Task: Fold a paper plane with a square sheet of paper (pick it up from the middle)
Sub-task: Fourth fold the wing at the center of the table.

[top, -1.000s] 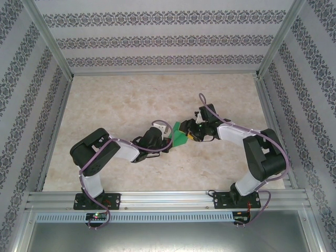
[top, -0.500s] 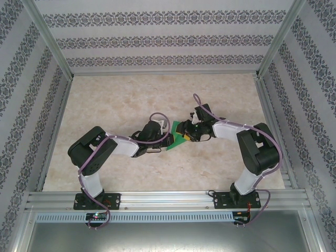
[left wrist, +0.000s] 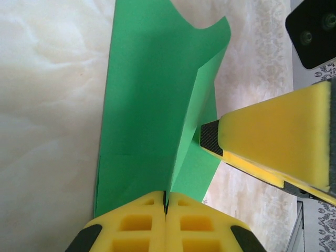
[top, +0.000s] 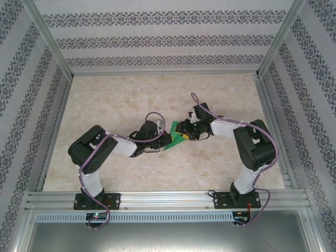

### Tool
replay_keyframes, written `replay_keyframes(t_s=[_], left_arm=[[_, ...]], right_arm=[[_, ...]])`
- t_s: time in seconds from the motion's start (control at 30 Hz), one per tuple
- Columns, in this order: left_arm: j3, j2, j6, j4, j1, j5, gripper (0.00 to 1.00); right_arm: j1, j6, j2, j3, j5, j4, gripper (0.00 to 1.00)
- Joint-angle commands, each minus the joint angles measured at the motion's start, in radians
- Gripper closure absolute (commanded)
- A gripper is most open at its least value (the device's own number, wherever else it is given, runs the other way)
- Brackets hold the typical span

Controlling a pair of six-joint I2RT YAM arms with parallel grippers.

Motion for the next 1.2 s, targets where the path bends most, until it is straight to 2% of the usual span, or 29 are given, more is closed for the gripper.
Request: replay_keyframes(t_s=[0.0,0.43,0.57,0.7,0.93,1.07,1.17], left_arm=[[-0.03,0.019,-0.048,0.084,0.011,0.004,0.95],[-0.055,0.014,-0.06,0.126,0.024,0.028,0.93],[-0.062,0.013,-0.066,0.139,0.028,0.039,0.91],[-0.058,-0.004,-0.049,0.12,0.03,0.061,0.84],[-0.066,-0.04,-0.012,0.066,0.039,0.069,0.62],[-0.064,-0.055,0.003,0.049,0.054,0.078,0.57],[-0.056,-0.061,0.013,0.029,0.06,0.085,0.56]], right_arm=[[0.005,-0.019,0.018,0.023,0.011,-0.018,0.55],[0.014,-0.019,0.075,0.054,0.037,-0.053,0.52],[0.021,-0.023,0.088,0.075,0.081,-0.109,0.51],[0.033,-0.022,0.108,0.094,0.147,-0.187,0.5],[0.054,-0.014,0.145,0.131,0.236,-0.286,0.48],[0.06,-0.015,0.159,0.144,0.247,-0.31,0.46],[0.06,-0.01,0.167,0.148,0.254,-0.323,0.45]])
